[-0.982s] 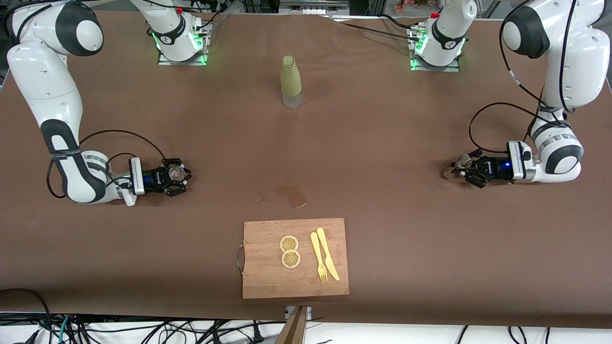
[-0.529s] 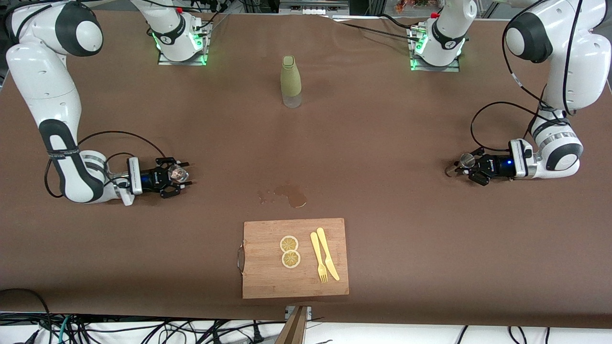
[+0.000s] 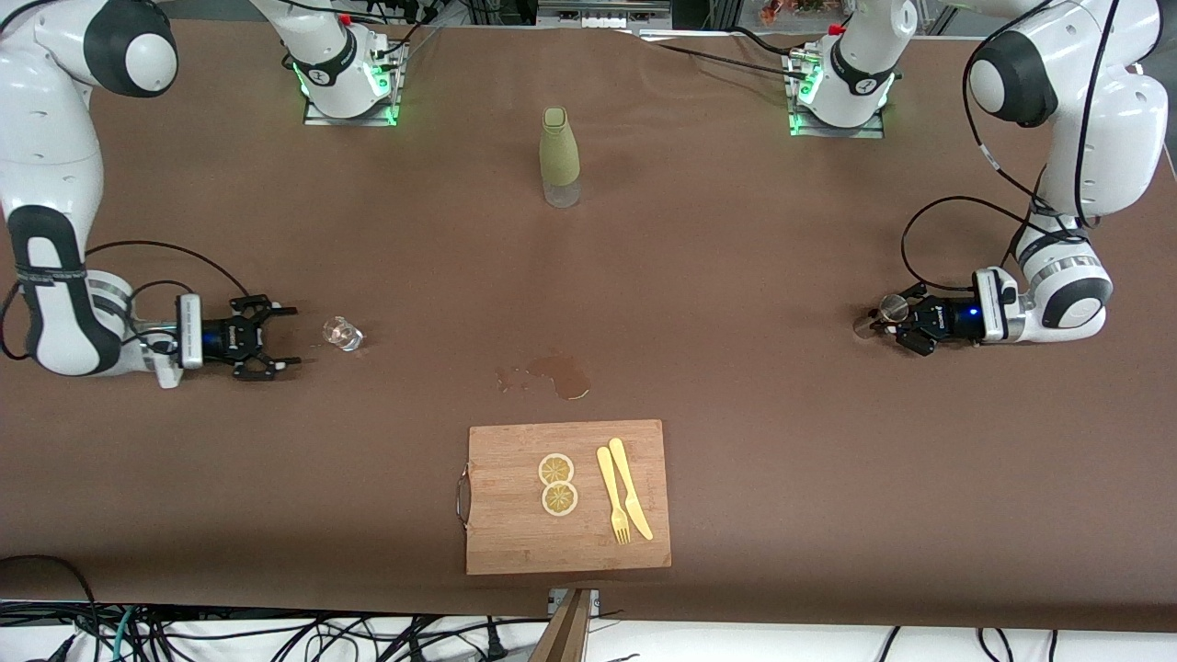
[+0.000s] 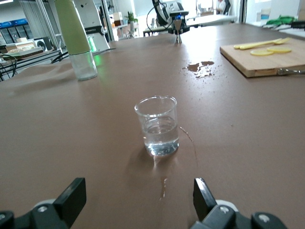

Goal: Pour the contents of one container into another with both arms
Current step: 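Lower the beaker onto the table and open the right gripper, then withdraw the right gripper while the left gripper sets down the jigger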

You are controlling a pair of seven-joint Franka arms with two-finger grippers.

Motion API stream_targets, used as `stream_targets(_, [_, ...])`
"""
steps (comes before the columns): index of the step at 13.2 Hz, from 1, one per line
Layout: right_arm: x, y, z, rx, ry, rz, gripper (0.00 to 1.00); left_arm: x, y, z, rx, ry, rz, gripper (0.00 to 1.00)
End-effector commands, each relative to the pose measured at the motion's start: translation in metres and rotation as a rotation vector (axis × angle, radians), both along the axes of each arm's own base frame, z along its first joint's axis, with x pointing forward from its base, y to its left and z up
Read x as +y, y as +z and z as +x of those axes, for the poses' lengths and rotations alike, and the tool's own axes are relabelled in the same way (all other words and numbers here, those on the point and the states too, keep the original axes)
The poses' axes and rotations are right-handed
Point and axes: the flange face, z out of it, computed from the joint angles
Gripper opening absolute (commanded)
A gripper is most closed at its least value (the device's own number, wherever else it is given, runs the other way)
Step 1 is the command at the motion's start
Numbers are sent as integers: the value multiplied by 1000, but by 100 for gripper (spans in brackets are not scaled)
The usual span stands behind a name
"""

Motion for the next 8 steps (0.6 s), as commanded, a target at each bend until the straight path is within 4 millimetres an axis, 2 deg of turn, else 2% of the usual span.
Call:
stream_targets(1, [-5, 60, 7, 98, 1, -94, 100, 1, -12, -11, -137, -19, -8, 0])
stream_targets(3, [-8, 108, 10, 234, -31, -174, 100, 1, -15, -12, -130, -21, -7, 0])
stream_targets(4, [-7, 136, 14, 277, -58, -227, 100, 2, -14, -12, -131, -20, -5, 29])
stream_targets(5, [-3, 160, 16, 335, -84, -266, 100, 3, -14, -10, -136, -18, 5, 70])
stream_targets(6, [2, 183, 15, 393, -99, -308, 100, 3, -14, -8, -139, -8, 5, 100])
stream_targets(8, [12, 225, 16, 433, -111, -433, 100, 7, -10, 0, -122, -3, 42, 100])
